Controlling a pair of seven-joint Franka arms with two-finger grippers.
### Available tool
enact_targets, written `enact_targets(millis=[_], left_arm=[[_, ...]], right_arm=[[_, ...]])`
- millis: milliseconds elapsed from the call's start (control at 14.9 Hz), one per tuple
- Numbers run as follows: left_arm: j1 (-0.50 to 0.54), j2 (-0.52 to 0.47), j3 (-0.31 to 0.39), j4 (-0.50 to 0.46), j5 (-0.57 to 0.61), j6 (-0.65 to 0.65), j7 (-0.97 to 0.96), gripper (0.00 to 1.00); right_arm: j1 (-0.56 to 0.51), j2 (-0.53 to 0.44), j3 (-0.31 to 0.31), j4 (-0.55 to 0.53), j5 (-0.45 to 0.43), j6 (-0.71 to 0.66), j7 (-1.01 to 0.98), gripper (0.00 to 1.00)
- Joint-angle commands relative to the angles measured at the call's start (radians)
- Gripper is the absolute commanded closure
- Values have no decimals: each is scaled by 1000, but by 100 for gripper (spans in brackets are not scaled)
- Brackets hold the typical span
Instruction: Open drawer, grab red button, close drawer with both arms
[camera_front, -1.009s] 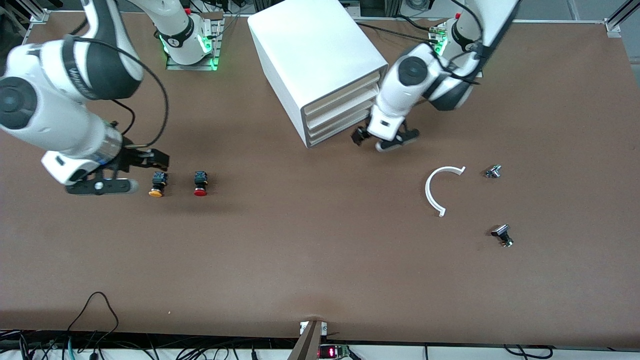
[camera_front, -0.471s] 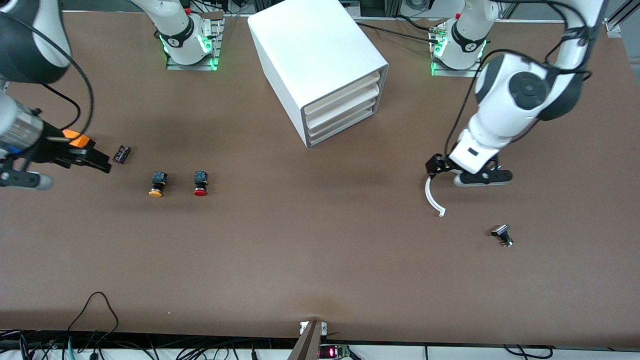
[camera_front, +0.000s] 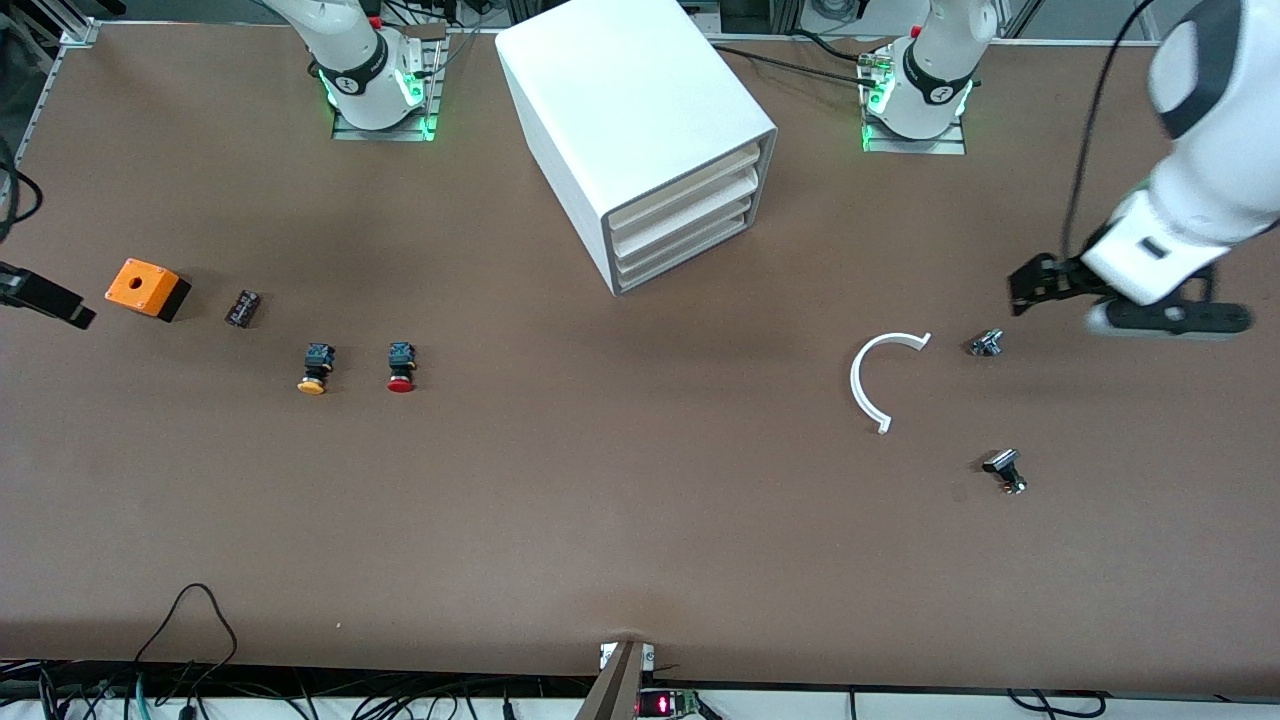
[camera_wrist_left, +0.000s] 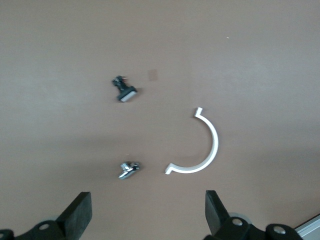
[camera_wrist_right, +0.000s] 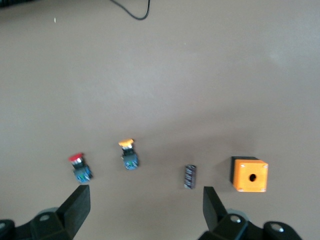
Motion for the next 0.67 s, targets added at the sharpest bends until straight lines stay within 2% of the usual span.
enact_targets(millis=[0, 135, 269, 404, 471, 605], left_arm=[[-14, -32, 22, 8, -4, -33, 40, 0], [-14, -33, 20, 6, -5, -58, 40, 0], [-15, -30, 34, 6, -8, -53, 44, 0], [-35, -26, 101, -3, -56, -52, 47, 0], [-54, -26, 130, -6, -69, -52, 47, 0], [-72, -25, 135, -6, -64, -53, 45, 0]], right_arm=[[10, -7, 8, 12, -4, -61, -110, 0], [32, -6, 10, -27, -8, -52, -109, 0], [81, -12, 11, -28, -33, -69, -21, 0], [105, -35, 54, -30, -39, -118, 110, 0], [106, -38, 63, -30, -39, -123, 126, 0], [101, -38, 54, -30, -36, -113, 39, 0]])
